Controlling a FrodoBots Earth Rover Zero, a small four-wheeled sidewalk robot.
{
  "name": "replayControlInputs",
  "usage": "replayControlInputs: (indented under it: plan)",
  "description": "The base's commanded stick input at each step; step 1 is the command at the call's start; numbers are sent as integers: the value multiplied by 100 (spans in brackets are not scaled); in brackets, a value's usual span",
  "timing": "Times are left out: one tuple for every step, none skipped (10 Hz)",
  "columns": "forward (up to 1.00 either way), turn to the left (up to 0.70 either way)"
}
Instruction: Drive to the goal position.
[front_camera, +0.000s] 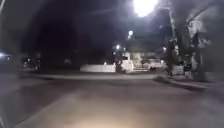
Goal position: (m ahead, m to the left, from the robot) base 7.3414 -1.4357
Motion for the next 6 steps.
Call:
replayControlInputs:
  plan:
    - [70, 0]
    - [70, 0]
    - [70, 0]
    - [70, 0]
    - [70, 0]
    - [70, 0]
